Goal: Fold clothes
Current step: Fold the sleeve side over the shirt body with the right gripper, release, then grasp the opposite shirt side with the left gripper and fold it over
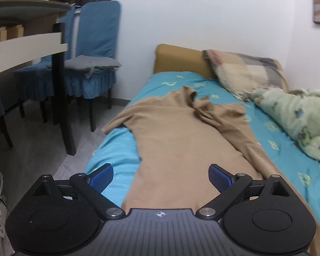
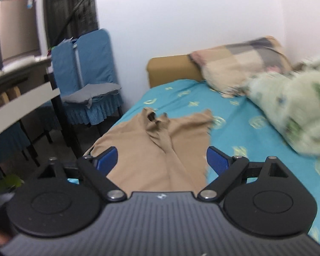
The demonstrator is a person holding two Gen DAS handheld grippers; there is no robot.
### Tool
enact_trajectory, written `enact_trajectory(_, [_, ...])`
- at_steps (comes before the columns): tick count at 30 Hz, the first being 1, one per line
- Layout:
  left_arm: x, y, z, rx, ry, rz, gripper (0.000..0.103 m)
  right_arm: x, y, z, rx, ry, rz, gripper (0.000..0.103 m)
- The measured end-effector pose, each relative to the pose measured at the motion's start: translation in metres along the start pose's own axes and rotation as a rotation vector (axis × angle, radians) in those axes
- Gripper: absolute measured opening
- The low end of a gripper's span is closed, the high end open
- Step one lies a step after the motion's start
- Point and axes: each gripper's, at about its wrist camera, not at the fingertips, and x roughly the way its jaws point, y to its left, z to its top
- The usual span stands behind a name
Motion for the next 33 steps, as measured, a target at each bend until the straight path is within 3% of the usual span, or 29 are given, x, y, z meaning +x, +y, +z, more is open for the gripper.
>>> enact_trajectory(7, [-0.053, -0.038, -0.011, 0.088, 0.028, -0.078, 0.095, -0.1, -0.052, -0.02, 0.179, -0.023, -0.086, 0.092])
enact_trajectory(11, [-0.065, -0.081, -0.024, 0.164, 0.056, -0.134, 0.09, -0.119, -0.082, -0.019, 0.225, -0.059, -0.105, 0.092])
enact_trajectory(14, [-0.062, -0.124, -0.035, 0.217, 0.088, -0.202, 0.082, -0.124, -0.101, -0.018, 0.231, -0.089, -0.163, 0.092])
enact_trajectory(22, [-0.052, -0.239, -0.068, 0.353, 0.17, -0.386, 0.071, -0.124, -0.162, -0.027, 0.366, -0.102, -0.217, 0.092])
enact_trajectory(28, [-0.006, -0.308, -0.103, 0.399, 0.22, -0.479, 0.068, -0.118, -0.185, -0.035, 0.415, -0.096, -0.244, 0.092])
enact_trajectory(30, [0.009, -0.323, -0.115, 0.441, 0.221, -0.454, 0.056, -0.113, -0.188, -0.038, 0.418, -0.083, -0.257, 0.092])
enact_trajectory(32, [0.025, -0.328, -0.124, 0.449, 0.248, -0.405, 0.034, -0.107, -0.192, -0.041, 0.423, -0.069, -0.267, 0.092])
enact_trajectory(33, [0.03, -0.328, -0.126, 0.435, 0.253, -0.39, 0.03, -0.104, -0.194, -0.043, 0.424, -0.061, -0.272, 0.092])
